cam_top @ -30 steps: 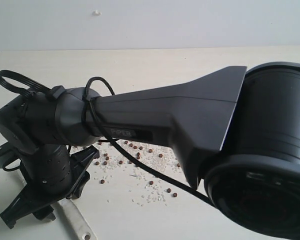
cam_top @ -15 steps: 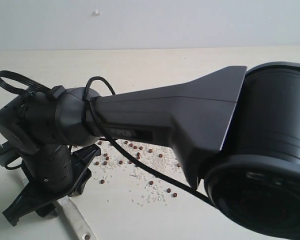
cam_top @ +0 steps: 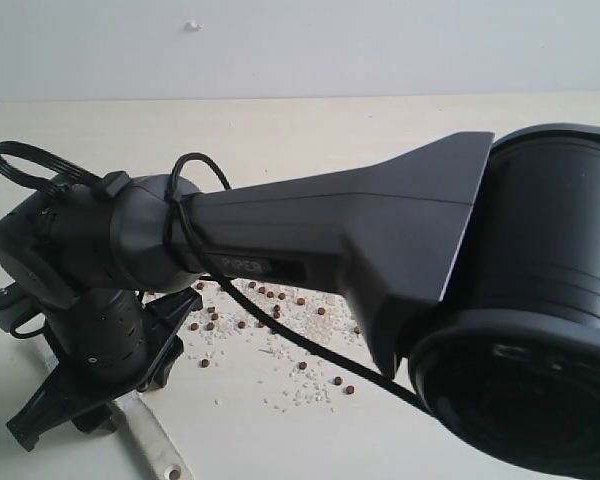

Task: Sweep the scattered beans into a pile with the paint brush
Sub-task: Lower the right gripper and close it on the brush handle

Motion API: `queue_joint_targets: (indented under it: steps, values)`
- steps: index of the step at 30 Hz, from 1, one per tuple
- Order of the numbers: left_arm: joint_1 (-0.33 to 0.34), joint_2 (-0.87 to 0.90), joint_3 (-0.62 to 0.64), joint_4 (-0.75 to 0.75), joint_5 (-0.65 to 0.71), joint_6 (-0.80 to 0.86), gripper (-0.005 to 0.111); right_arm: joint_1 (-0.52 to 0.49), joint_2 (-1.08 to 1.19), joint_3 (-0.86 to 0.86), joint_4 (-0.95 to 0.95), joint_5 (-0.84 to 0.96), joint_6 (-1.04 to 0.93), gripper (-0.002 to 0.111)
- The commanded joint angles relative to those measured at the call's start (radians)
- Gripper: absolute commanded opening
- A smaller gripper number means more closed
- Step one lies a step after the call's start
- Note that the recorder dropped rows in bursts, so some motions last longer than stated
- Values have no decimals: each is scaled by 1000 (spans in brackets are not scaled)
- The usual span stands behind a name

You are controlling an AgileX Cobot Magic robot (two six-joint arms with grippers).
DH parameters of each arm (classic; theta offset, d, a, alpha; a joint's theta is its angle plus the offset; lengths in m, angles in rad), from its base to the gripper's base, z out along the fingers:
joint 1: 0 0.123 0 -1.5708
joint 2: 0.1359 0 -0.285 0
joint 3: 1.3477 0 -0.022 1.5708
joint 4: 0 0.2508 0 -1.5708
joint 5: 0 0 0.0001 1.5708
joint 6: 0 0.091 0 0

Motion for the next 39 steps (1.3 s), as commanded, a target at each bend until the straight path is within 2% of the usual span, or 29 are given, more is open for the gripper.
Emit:
queue_joint_targets:
  steps: [1, 11, 17, 39]
  values:
    - [2, -6, 1, 1, 0, -3, 0, 1, -3, -9, -2, -18, 1, 54]
    - [2, -6, 1, 1, 0, -3, 0, 1, -3, -9, -2, -27, 20, 53]
    - [2, -6, 1, 1, 0, -3, 0, 1, -3, -9, -4, -27, 27, 48]
    - [2, -6, 1, 1, 0, -3, 0, 1, 33, -9, 4, 4, 27, 48]
